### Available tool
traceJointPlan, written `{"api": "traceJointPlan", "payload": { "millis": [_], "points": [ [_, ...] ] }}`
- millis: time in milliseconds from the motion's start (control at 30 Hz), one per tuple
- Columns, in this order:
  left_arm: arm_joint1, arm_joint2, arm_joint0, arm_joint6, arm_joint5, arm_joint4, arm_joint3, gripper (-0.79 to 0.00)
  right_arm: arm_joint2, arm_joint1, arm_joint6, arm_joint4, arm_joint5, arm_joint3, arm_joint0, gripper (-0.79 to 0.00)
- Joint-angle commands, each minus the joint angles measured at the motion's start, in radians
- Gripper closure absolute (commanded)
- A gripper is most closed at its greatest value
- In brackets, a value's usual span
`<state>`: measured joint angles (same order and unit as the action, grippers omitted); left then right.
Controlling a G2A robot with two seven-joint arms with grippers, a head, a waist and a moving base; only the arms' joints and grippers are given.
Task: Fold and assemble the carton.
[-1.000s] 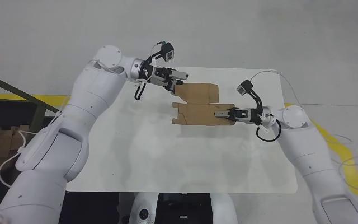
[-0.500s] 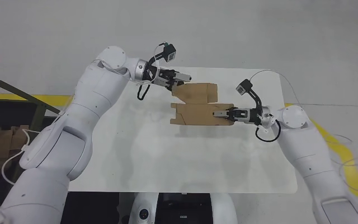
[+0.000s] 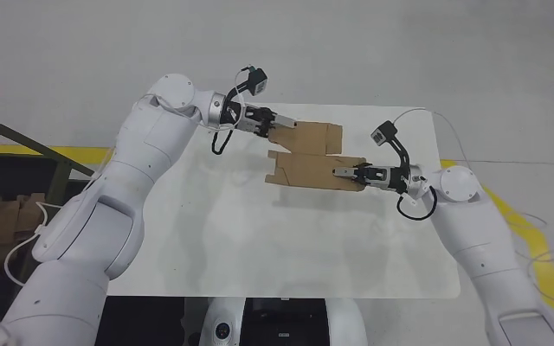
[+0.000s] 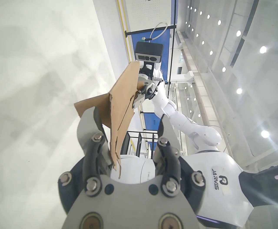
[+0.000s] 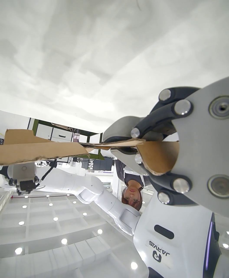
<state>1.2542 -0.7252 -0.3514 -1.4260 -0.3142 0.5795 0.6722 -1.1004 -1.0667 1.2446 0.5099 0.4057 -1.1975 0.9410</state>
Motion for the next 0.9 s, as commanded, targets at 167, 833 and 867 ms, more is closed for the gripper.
{"api": "traceJointPlan", "payload": {
  "millis": [167,833,867],
  "points": [
    [0.0,-0.006,-0.003,0.037,0.024,-0.046,0.002,-0.332,-0.011,0.003,-0.018,-0.011,-0.008,-0.02,0.014,0.0],
    [-0.007,-0.037,-0.03,0.092,0.049,-0.125,0.054,-0.225,-0.026,0.005,-0.053,-0.028,-0.036,-0.039,0.033,0.0],
    [-0.006,-0.038,-0.031,0.091,0.051,-0.127,0.057,-0.225,-0.025,0.005,-0.057,-0.031,-0.038,-0.039,0.033,0.0]
  ]
}}
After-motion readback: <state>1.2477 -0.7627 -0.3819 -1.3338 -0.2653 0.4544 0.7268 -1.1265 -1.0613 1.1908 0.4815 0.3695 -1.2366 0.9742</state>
